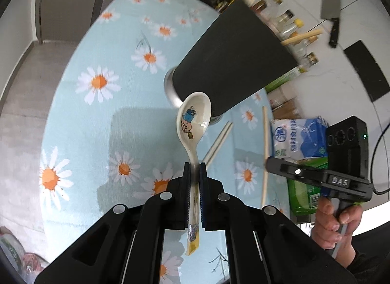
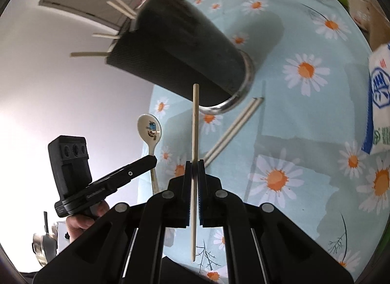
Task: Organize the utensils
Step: 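Lift the spoon and chopstick with both tools and carry them over the black holder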
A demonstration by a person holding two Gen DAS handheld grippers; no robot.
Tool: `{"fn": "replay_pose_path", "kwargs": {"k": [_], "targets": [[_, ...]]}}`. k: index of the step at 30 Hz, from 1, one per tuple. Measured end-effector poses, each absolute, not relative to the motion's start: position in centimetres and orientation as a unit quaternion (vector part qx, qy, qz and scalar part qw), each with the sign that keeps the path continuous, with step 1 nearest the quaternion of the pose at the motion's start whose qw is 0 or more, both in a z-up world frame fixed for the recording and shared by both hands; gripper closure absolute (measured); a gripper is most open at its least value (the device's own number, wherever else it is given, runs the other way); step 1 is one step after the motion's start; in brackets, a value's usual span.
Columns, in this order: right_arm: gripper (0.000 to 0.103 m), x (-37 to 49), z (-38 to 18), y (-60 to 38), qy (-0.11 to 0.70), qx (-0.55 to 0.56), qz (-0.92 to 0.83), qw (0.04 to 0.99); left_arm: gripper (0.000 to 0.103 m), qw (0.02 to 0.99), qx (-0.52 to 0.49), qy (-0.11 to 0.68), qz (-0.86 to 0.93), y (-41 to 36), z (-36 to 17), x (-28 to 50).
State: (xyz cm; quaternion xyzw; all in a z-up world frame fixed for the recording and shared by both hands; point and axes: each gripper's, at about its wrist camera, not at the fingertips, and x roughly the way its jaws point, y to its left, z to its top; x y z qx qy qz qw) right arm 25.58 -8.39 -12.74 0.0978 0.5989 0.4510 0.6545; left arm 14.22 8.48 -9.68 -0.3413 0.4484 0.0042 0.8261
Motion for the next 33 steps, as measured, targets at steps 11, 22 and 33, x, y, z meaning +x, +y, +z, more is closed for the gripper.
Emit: {"fn": "replay_pose_path", "kwargs": {"k": [11,22,33], "targets": [[0.098,24.4,-7.4,-8.1,0.482,0.095,0.540,0.683,0.098,0.891,-0.285,0.352,-0.006,6.7,-2.9,11.6],[0.098,25.9,-1.2,-7.3,0.332,0.090,0.554,0.758,0.098,0.943,-0.221,0.248,-0.035,6.1,4.2,13.6],[0.097,28.3,3.2,-6.5,0.230,0.100,0.528,0.811,0.098,0.972,-0.169,0.159,-0.035,7.3,7.9,17.6]]}}
